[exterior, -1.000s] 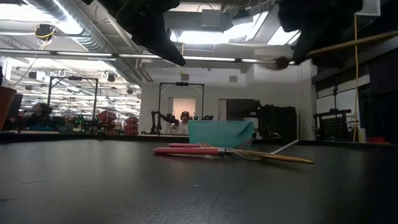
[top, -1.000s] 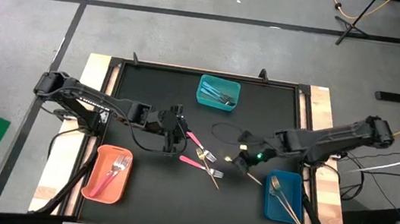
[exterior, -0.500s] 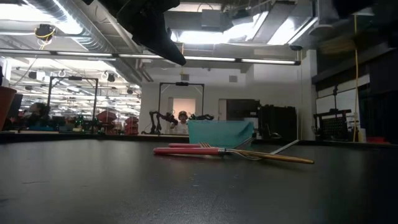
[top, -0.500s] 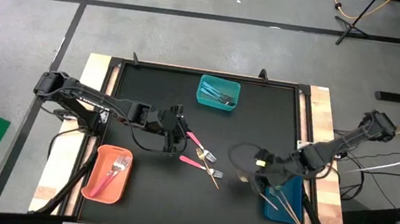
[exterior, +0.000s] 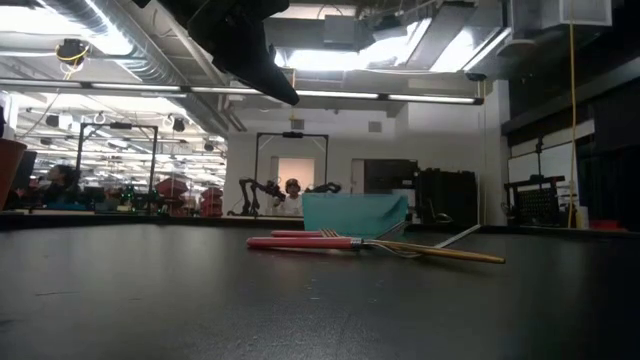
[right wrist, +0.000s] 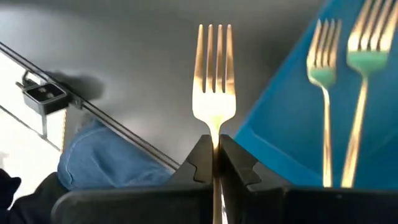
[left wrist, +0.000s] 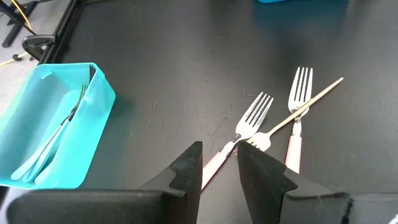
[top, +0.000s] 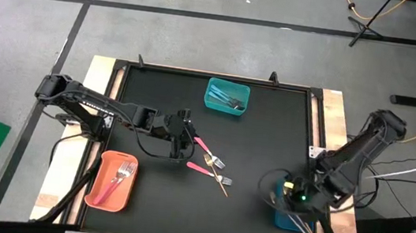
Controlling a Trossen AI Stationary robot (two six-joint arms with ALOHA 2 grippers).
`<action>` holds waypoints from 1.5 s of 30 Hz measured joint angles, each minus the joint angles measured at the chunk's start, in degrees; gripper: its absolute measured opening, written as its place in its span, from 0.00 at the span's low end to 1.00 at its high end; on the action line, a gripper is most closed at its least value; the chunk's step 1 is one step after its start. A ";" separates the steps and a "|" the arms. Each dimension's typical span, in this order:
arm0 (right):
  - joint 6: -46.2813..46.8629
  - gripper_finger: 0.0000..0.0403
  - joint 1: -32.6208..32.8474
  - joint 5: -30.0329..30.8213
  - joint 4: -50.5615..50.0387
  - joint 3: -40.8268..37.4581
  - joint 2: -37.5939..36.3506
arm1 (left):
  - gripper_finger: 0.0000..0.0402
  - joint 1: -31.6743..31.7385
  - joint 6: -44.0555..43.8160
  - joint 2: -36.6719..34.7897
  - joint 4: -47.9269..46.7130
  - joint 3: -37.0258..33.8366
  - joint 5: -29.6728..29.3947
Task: Sort silverware by color (type)
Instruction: Put the gold fork into the blue bin
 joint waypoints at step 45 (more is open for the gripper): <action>13.43 0.00 10.47 4.90 -15.54 0.02 19.26 | 0.24 0.00 0.00 0.00 0.37 0.00 0.00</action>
